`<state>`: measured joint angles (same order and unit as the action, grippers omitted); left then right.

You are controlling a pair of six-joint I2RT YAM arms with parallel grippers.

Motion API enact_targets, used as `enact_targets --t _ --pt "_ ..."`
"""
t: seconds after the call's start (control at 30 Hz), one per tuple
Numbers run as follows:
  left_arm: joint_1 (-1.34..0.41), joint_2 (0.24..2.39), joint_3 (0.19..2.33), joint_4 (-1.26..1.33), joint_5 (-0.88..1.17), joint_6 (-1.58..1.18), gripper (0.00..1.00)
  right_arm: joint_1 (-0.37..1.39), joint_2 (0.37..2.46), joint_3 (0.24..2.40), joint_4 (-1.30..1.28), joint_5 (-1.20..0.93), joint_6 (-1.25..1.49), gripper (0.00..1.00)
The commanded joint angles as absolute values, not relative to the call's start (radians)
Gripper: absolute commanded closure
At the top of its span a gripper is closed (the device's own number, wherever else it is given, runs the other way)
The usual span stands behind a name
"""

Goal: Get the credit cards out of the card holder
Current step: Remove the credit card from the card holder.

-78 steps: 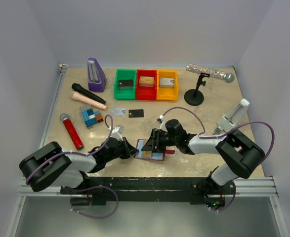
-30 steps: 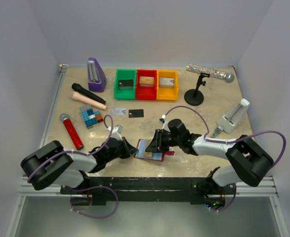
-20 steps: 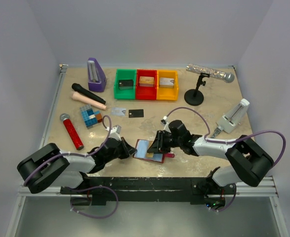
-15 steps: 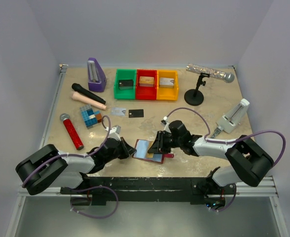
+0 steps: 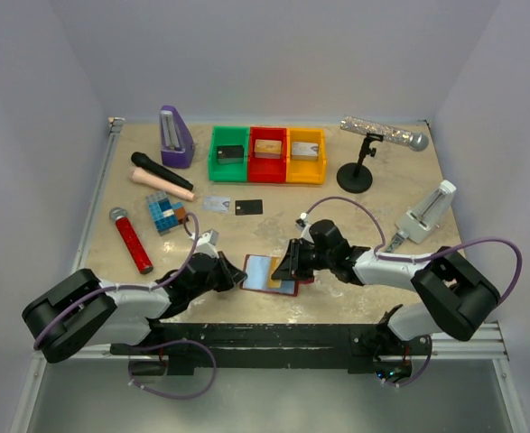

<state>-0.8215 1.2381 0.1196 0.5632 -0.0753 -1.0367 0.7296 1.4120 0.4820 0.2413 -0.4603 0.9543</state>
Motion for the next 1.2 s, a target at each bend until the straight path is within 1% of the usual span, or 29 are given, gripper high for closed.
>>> enact_targets --t 0.0,0.2,0.5,0.83,0.97,1.0,1.03,1.1,1.13,1.17 --pt "-0.824 1.238 0.080 0.433 -0.118 -1.000 1.00 0.724 1.413 0.468 0.265 -0.439 0.937 0.83" --pt "-0.824 1.203 0.069 0.413 -0.130 -1.003 1.00 0.719 1.411 0.465 0.258 -0.436 0.934 0.90" --pt "-0.824 1.121 0.041 0.365 -0.143 -1.006 1.00 0.718 1.384 0.448 0.241 -0.426 0.934 1.00" --pt "-0.822 0.922 0.041 0.223 -0.167 -0.982 1.00 0.719 1.283 0.445 0.137 -0.403 0.904 1.00" --pt "-0.824 0.844 0.084 0.140 -0.155 -0.939 1.00 0.721 1.209 0.460 0.068 -0.391 0.858 1.00" --pt "-0.824 0.816 0.098 0.115 -0.149 -0.922 0.99 0.722 1.178 0.463 0.061 -0.406 0.838 1.00" --pt "-0.824 0.778 0.115 0.091 -0.138 -0.898 0.90 0.721 1.154 0.468 0.060 -0.434 0.815 1.00" --pt "-0.824 0.700 0.164 0.011 -0.120 -0.845 0.68 0.726 1.093 0.501 0.011 -0.498 0.738 1.00" --pt "-0.824 0.655 0.188 -0.055 -0.117 -0.829 0.50 0.727 1.065 0.523 -0.020 -0.533 0.697 1.00" --pt "-0.824 0.616 0.214 -0.090 -0.114 -0.819 0.38 0.732 1.039 0.541 -0.043 -0.588 0.646 1.00"
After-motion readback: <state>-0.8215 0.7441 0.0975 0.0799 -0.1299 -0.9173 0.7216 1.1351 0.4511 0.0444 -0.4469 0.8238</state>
